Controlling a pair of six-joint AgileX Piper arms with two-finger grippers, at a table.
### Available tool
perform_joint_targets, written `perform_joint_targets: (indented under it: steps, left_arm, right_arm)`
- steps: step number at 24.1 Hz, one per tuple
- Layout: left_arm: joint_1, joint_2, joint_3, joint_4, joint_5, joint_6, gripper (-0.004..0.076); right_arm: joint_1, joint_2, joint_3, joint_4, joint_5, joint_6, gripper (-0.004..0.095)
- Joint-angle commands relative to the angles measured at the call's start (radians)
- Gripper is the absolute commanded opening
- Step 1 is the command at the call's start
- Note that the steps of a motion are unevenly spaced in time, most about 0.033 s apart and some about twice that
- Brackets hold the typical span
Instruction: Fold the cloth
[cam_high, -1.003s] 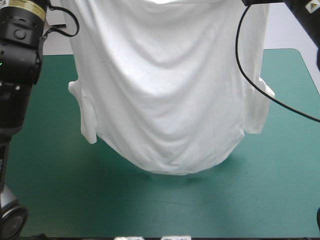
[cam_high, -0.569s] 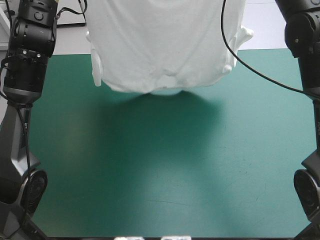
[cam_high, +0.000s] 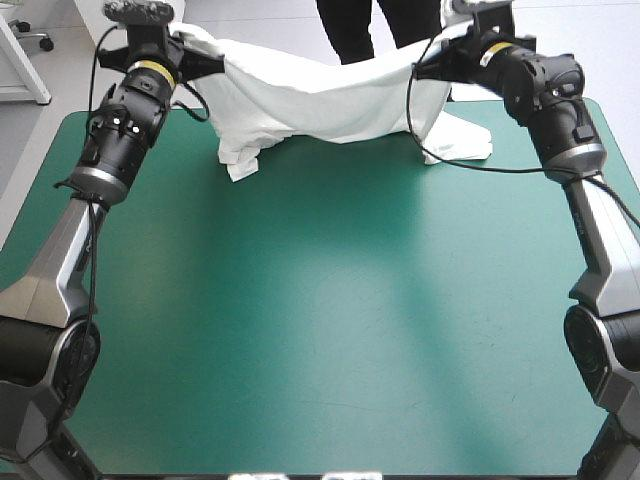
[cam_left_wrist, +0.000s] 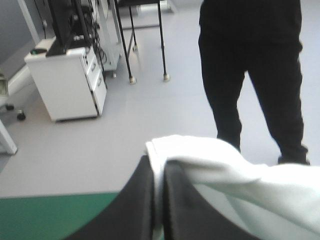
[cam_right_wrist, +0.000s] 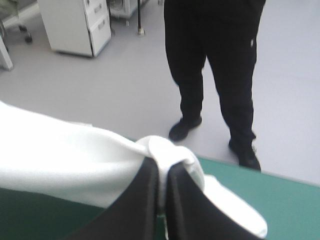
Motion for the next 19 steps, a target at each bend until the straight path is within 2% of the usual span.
perform_joint_targets:
  steps: [1, 4, 9, 13, 19]
  left_arm:
    - [-0.003, -0.123, 0.109, 0.001, -0.045, 0.009, -0.0009]
    - [-0.003, -0.243, 0.351, -0.016, -0.002, 0.011, -0.0009]
    - [-0.008, -0.424, 0.694, -0.237, 0.047, 0.163, -0.0009]
    - [-0.045, -0.495, 0.819, -0.306, 0.106, 0.246, -0.0009]
    - [-0.122, -0.543, 0.92, -0.341, 0.275, 0.247, -0.0009]
  right_arm:
    - [-0.018, -0.06, 0.095, 0.002, -0.061, 0.005, -0.0017]
    - [-0.018, -0.098, 0.299, 0.011, -0.02, 0.005, -0.0017]
    - [-0.015, -0.225, 0.618, 0.062, 0.049, -0.015, -0.0017]
    - [-0.015, -0.306, 0.765, 0.104, 0.072, -0.015, -0.0017]
    - [-0.015, -0.435, 0.981, 0.153, 0.091, -0.015, -0.0017]
